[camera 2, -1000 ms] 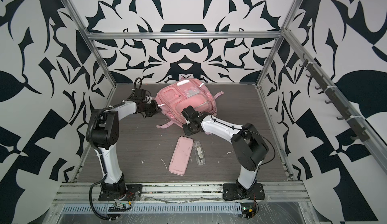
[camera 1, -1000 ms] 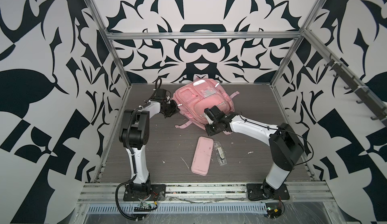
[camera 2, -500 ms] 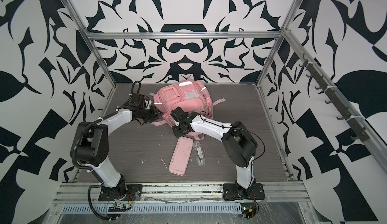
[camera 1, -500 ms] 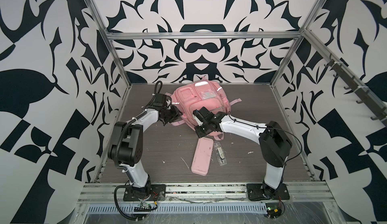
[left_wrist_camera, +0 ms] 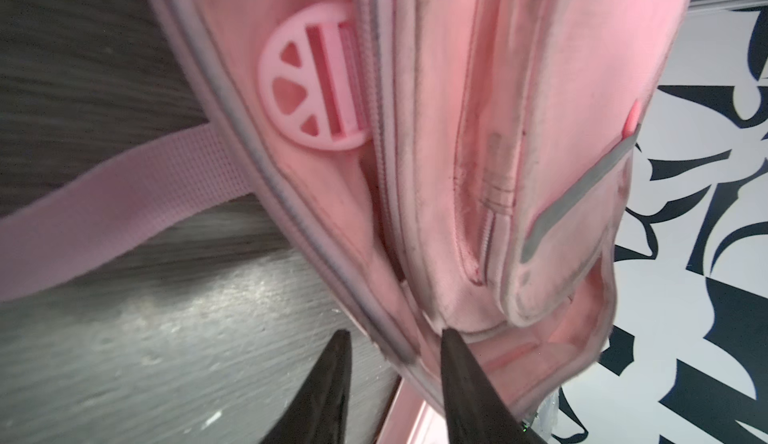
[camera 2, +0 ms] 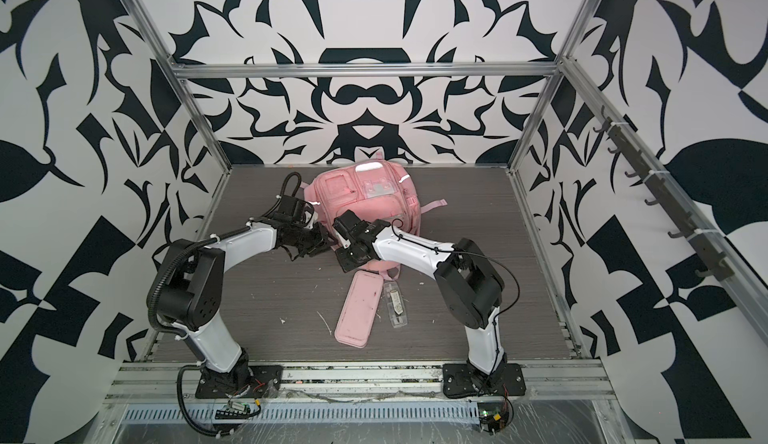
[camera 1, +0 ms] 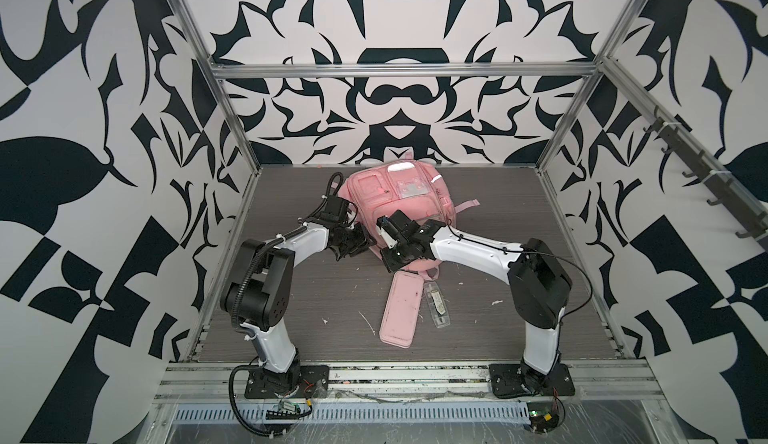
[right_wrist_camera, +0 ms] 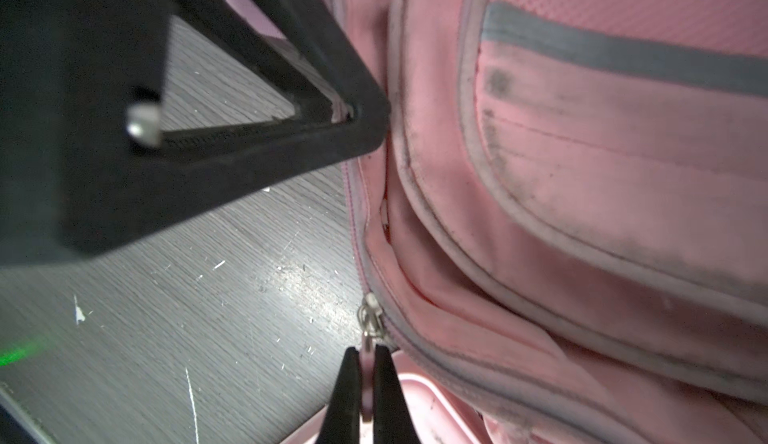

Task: Pack the student bag

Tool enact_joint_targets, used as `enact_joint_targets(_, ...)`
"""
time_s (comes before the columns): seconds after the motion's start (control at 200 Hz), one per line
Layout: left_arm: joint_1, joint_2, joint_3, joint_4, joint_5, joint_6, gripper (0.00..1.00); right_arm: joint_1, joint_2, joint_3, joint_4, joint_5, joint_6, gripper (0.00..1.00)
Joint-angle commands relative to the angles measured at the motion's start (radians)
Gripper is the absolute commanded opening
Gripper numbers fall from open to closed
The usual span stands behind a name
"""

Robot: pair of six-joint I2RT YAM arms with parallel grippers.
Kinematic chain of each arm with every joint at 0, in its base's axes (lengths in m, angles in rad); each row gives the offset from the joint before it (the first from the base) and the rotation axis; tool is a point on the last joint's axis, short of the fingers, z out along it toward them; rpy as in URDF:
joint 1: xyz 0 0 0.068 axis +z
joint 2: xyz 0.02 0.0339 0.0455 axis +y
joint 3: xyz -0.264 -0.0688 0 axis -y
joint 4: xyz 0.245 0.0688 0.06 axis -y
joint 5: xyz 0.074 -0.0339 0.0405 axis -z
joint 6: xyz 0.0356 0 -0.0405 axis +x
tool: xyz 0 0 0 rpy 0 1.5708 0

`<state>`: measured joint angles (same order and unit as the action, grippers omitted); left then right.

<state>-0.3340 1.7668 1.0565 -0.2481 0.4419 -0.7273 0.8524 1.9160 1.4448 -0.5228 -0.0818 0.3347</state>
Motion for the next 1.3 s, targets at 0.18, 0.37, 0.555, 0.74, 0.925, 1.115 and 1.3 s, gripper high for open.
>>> enact_joint_targets(0.18,-0.002,0.060,0.033,0.026,0.020,-0.013,0.26,0.013,-0.030,0.056,0.011,-0.038,0.006,0.00)
enact_joint_targets(0.37,0.011,0.057,0.036,0.024,0.016,-0.010,0.10,0.013,-0.038,0.038,0.011,-0.027,0.006,0.00)
enact_joint_targets(0.555,0.061,0.052,0.039,0.023,0.024,-0.001,0.02,0.011,-0.062,-0.013,0.005,-0.014,-0.003,0.00)
enact_joint_targets(0.74,0.115,0.049,0.038,0.020,0.026,0.014,0.00,0.007,-0.113,-0.088,-0.017,0.014,-0.017,0.00)
enact_joint_targets(0.925,0.156,0.048,0.032,0.017,0.032,0.028,0.00,-0.045,-0.193,-0.187,-0.024,0.029,-0.020,0.00)
enact_joint_targets(1.115,0.165,0.054,0.032,0.022,0.032,0.029,0.00,-0.134,-0.267,-0.263,-0.022,0.021,-0.023,0.00)
enact_joint_targets(1.3,0.165,0.071,0.043,0.039,0.029,0.016,0.00,-0.150,-0.284,-0.262,-0.030,0.025,-0.027,0.00)
